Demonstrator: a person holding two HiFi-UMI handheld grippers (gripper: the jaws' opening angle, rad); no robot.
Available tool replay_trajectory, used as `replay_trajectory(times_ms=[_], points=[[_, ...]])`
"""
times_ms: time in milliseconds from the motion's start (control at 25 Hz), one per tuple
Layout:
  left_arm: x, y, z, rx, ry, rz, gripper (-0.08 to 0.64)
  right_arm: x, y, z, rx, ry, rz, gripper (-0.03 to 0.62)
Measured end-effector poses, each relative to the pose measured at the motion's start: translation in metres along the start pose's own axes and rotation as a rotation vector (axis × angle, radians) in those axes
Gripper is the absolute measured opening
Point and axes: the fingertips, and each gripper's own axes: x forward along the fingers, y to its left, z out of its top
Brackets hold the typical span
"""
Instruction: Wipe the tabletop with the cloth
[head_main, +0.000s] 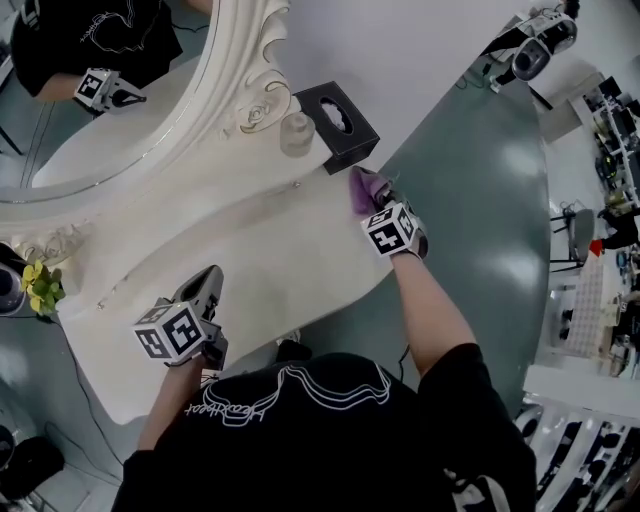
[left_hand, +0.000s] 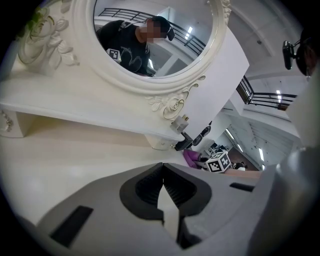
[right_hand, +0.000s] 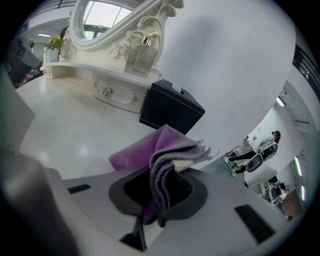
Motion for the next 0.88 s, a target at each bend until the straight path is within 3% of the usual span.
replay_trajectory(times_ms=[320, 480, 720, 880], points=[[-0.029, 0.022, -0.013, -0.033, -0.013, 0.057, 0.005, 0.002, -0.020, -0.010, 0.027, 0.032, -0.031, 0.052], [-0.050, 0.034, -0.017, -0.045, -0.025, 0.087, 0.005, -0.002, -0.026, -0.014, 0.140, 0.028, -0.029, 0.054], [-0.082, 0.050, -0.020, -0.079, -0.082, 0.129, 0.005, -0.026, -0.020, -0.006, 0.214, -0.045, -0.058, 0.053], [-0.108, 0.050, -0.018, -0.081, -0.137, 0.146, 0.005, -0.057, 0.005, 0.016, 0.228, -0.151, -0.021, 0.052]])
